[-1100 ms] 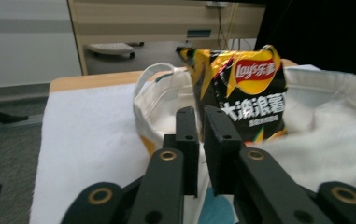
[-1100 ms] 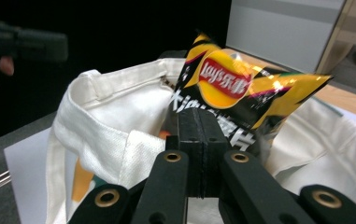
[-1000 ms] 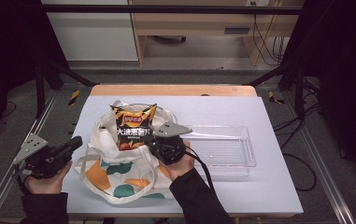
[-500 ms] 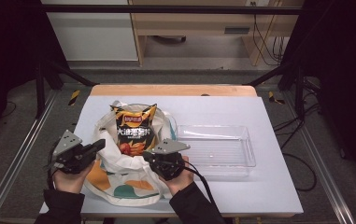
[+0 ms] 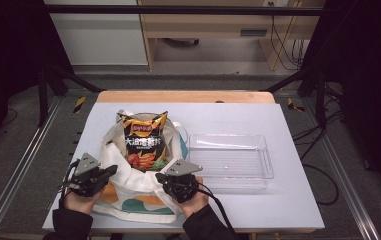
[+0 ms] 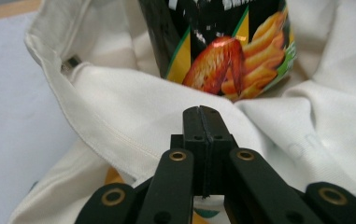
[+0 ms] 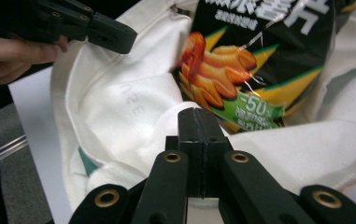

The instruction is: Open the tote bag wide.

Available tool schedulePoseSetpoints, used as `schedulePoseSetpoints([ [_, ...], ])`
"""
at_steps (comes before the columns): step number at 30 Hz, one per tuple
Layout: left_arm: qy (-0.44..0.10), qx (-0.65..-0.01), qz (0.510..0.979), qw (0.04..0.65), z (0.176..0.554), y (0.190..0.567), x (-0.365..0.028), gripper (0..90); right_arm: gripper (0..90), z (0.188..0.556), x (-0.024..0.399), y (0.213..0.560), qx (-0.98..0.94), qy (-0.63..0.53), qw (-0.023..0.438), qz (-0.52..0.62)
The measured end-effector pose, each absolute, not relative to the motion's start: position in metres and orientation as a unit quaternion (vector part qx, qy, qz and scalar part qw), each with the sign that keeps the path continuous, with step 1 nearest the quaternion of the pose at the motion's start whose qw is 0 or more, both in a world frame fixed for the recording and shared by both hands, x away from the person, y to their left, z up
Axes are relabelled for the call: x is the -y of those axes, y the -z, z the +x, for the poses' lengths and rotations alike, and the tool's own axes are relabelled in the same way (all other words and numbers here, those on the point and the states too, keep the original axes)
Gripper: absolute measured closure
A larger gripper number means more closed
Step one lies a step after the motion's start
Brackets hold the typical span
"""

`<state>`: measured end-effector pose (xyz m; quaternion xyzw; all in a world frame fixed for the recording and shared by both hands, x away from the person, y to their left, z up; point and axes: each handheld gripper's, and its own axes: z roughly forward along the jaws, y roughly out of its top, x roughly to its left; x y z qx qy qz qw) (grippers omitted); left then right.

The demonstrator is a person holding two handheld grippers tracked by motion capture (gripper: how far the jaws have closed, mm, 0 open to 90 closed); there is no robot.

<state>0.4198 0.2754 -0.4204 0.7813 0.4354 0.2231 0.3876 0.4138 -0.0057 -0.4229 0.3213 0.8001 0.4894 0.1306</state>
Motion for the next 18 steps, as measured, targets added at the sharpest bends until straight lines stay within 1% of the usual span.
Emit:
schedulePoseSetpoints([
  [7,-0.209,-0.434,0.801,0.354,0.416,0.439,-0.277,89.8,90.0,0.411,0.007,0.439,-0.804,-0.477,0.124,0.334],
  [18,-0.203,-0.437,0.812,0.329,0.415,0.449,-0.275,89.8,90.0,0.408,0.008,0.459,-0.805,-0.466,0.110,0.351],
])
